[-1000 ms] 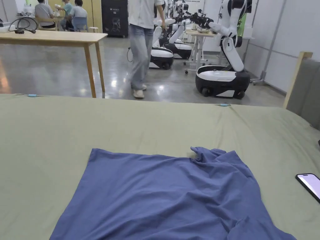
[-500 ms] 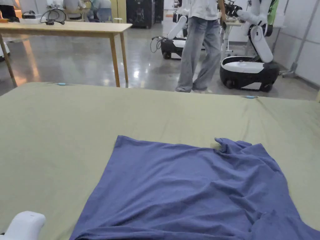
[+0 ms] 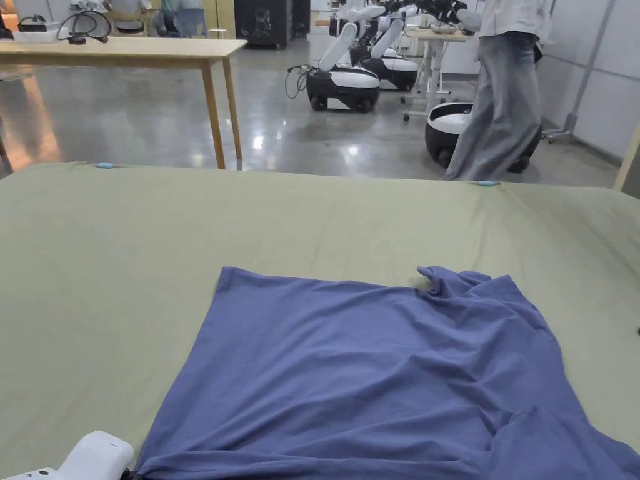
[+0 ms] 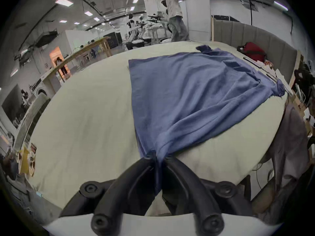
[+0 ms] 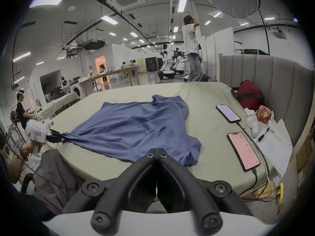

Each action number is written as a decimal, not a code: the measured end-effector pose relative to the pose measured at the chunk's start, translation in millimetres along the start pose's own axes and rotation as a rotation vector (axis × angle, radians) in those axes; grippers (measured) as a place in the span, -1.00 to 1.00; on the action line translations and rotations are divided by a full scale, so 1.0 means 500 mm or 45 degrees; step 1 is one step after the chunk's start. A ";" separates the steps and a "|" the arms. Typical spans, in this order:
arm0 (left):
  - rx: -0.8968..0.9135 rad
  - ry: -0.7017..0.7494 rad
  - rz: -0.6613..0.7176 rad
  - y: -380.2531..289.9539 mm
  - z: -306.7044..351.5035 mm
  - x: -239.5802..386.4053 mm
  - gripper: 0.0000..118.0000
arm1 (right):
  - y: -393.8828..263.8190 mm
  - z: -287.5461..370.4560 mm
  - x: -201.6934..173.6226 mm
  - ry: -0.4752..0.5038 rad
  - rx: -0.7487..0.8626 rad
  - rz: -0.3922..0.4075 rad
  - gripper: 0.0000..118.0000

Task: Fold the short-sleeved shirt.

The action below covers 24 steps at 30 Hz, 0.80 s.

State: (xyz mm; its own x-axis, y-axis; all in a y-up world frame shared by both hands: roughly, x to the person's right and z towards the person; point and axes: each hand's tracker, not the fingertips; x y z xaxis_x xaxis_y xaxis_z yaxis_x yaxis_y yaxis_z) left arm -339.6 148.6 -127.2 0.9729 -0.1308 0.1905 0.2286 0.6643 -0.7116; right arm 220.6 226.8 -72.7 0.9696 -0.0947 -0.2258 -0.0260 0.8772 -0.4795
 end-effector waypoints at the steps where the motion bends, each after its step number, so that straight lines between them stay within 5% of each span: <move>1: 0.008 -0.005 0.004 0.001 0.002 -0.003 -0.96 | 0.002 -0.008 0.001 -0.011 -0.027 0.015 -1.00; 3: 0.013 -0.018 0.019 0.007 0.005 -0.009 -0.96 | 0.004 -0.031 0.012 -0.058 -0.067 0.076 -0.99; 4: 0.024 -0.018 0.031 0.004 0.007 -0.013 -0.96 | 0.005 -0.046 0.017 -0.063 -0.097 0.101 -0.77; 5: 0.029 -0.023 0.039 0.006 0.009 -0.015 -0.96 | 0.006 -0.061 0.023 -0.034 -0.133 0.112 -0.19; 6: 0.029 -0.030 0.048 0.008 0.011 -0.017 -0.96 | 0.007 -0.081 0.032 -0.017 -0.184 0.107 0.64; 7: 0.029 -0.040 0.055 0.010 0.012 -0.018 -0.96 | 0.006 -0.102 0.037 -0.007 -0.241 0.115 1.00; 13: 0.030 -0.027 0.031 0.011 0.012 -0.013 -0.96 | -0.040 -0.219 0.113 -0.104 -0.486 0.262 0.87; 16: 0.023 -0.033 0.035 0.009 0.010 -0.012 -0.96 | -0.051 -0.251 0.101 -0.087 -0.639 0.199 0.74; 19: 0.012 -0.042 0.039 0.007 0.005 -0.012 -0.96 | -0.053 -0.245 0.099 -0.039 -0.594 0.152 0.12; 20: 0.009 -0.040 0.037 0.006 0.003 -0.014 -0.96 | -0.050 -0.237 0.098 -0.032 -0.579 0.167 -0.23; 21: 0.008 -0.043 0.036 0.006 0.003 -0.015 -0.96 | -0.045 -0.226 0.100 -0.003 -0.524 0.161 -0.87; 23: 0.006 -0.051 0.032 0.006 0.002 -0.015 -0.96 | -0.037 -0.213 0.100 0.041 -0.484 0.070 -0.88; 24: 0.005 -0.046 0.028 0.007 0.004 -0.014 -0.96 | -0.034 -0.210 0.098 0.036 -0.495 0.101 -0.87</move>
State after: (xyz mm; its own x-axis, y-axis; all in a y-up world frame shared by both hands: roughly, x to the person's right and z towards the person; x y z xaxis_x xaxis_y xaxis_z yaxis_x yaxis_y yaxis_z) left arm -345.8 153.3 -129.7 0.9759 -0.0896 0.1992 0.2070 0.6698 -0.7131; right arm 243.2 157.7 -164.7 0.9539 -0.0514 -0.2956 -0.1960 0.6392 -0.7437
